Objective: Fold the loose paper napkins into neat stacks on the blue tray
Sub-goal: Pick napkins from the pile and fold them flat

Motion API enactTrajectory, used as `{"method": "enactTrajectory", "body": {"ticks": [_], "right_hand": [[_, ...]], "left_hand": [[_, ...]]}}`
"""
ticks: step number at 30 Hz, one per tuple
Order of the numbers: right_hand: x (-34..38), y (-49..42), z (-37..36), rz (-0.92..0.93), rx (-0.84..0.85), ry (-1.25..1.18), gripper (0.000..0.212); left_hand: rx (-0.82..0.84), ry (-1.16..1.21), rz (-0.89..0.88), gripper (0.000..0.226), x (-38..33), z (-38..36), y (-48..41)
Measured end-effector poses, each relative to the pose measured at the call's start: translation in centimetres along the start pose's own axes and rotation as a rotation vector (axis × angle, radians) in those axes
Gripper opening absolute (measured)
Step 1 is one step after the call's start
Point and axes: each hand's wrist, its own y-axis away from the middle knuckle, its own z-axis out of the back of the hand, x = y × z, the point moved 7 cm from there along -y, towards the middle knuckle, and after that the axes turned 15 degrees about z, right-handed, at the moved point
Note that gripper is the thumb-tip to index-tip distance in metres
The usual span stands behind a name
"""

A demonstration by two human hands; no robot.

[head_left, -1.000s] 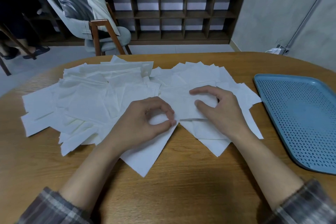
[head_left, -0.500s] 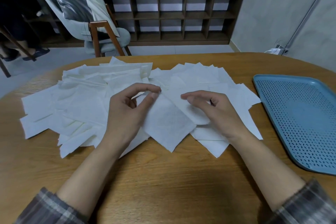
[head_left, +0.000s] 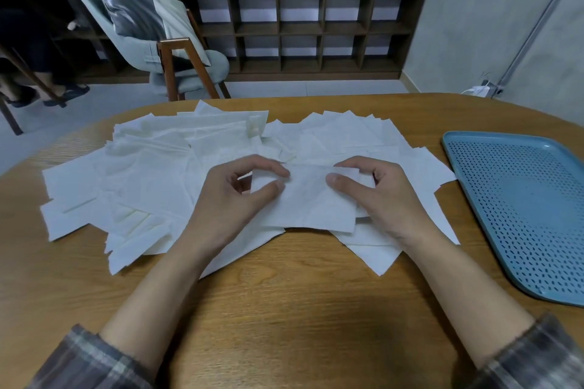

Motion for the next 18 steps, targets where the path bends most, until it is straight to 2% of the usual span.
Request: {"method": "enactTrajectory", "body": {"ticks": [4, 7, 11, 18], "right_hand": [[0.1, 0.0, -0.2, 0.013, 0.013, -0.006, 0.011], [0.6, 0.0, -0.6, 0.039, 0.037, -0.032, 0.031], [1.3, 0.1, -0.9, 0.091, 0.068, -0.022, 0.053], [1.4, 0.2, -1.2, 0.098, 0.117, 0.061, 0.066]], "left_hand": [[0.07, -0.054, 0.029, 0.015, 0.3, -0.5, -0.1], [0.02, 0.051, 0.099, 0.017, 1.2, -0.2, -0.4], [-0.001, 0.074, 0.109, 0.017, 1.4, -0.7, -0.3], [0.013, 0.014, 0.106, 0.017, 1.6, -1.2, -0.3]]}}
